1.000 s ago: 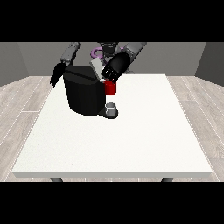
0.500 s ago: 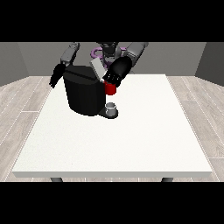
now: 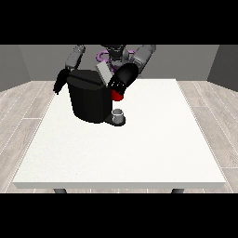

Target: Insert the coffee pod into the coffee machine and close the lid

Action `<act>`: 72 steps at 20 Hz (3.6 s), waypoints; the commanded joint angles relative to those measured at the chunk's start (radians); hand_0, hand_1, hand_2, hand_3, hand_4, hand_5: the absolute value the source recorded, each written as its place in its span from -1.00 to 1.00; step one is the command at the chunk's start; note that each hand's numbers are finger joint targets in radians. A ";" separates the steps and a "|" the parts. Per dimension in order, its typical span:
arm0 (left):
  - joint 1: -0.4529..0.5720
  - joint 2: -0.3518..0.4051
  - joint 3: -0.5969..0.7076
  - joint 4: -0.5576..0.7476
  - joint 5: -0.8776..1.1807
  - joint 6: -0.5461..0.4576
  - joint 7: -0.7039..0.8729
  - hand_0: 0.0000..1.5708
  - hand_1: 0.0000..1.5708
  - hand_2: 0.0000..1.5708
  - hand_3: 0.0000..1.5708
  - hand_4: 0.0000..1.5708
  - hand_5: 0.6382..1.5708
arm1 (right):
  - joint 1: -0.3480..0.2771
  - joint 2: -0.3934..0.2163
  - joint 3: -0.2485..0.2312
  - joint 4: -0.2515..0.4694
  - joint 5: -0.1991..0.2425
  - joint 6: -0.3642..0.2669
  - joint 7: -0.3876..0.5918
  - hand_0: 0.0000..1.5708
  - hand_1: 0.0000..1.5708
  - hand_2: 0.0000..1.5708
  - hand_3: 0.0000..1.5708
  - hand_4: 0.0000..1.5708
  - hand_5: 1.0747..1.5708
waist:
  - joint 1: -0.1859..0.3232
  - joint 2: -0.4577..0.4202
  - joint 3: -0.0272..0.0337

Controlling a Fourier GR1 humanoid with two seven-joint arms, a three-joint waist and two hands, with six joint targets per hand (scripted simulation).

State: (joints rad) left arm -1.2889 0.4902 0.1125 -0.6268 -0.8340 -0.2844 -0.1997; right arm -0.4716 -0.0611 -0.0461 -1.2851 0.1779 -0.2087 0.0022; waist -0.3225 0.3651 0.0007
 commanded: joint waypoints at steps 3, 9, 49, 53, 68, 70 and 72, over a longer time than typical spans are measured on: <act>0.008 0.001 0.005 0.002 -0.006 0.035 -0.032 0.54 0.54 0.51 0.24 -1.00 1.00 | 0.015 -0.045 -0.014 0.010 -0.012 0.045 -0.019 -1.00 -1.00 -1.00 -1.00 -1.00 1.00 | -0.012 0.004 -0.0004; -0.024 0.004 -0.019 -0.001 -0.047 0.079 -0.052 0.46 0.46 0.42 0.07 -1.00 1.00 | -0.039 0.012 0.039 -0.010 0.060 -0.038 0.051 -1.00 -1.00 -1.00 -1.00 -0.86 1.00 | -0.006 0.020 -0.0006; 0.519 -0.398 0.317 0.028 0.412 0.021 -0.172 -1.00 -1.00 -1.00 -1.00 -0.91 1.00 | 0.316 -0.013 -0.087 0.096 -0.070 0.026 -0.075 -1.00 -1.00 -1.00 -1.00 -1.00 1.00 | 0.352 -0.520 -0.0029; 0.637 -0.441 0.296 0.042 0.410 0.008 -0.193 -1.00 -1.00 -1.00 -1.00 -0.46 1.00 | 0.292 0.003 -0.036 0.033 -0.107 0.121 -0.065 -1.00 -1.00 -1.00 -1.00 -1.00 1.00 | 0.394 -0.610 -0.0014; 0.787 -0.489 0.182 -0.182 0.554 -0.060 -0.002 -1.00 -1.00 -1.00 -1.00 -0.48 1.00 | 0.123 -0.119 -0.089 0.028 -0.117 0.172 0.109 -1.00 -1.00 -1.00 -1.00 -1.00 1.00 | 0.532 -0.655 -0.0003; 0.802 -0.489 0.168 -0.220 0.576 -0.049 -0.065 -1.00 -1.00 -1.00 -1.00 -0.54 1.00 | 0.099 -0.123 -0.122 0.069 -0.143 0.177 0.050 -1.00 -1.00 -1.00 -1.00 -0.86 1.00 | 0.533 -0.562 -0.0003; 0.808 -0.469 0.169 -0.274 0.574 -0.096 -0.065 -1.00 -1.00 -1.00 -1.00 -0.50 1.00 | 0.051 -0.132 -0.134 0.080 -0.165 0.191 0.083 -1.00 -1.00 -1.00 -1.00 -1.00 1.00 | 0.545 -0.534 -0.0004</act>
State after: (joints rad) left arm -0.4921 0.0115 0.3000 -0.8208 -0.2874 -0.3424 -0.2730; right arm -0.3584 -0.1845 -0.1493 -1.2431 0.0384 -0.0176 0.0721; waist 0.1952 -0.2270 0.0003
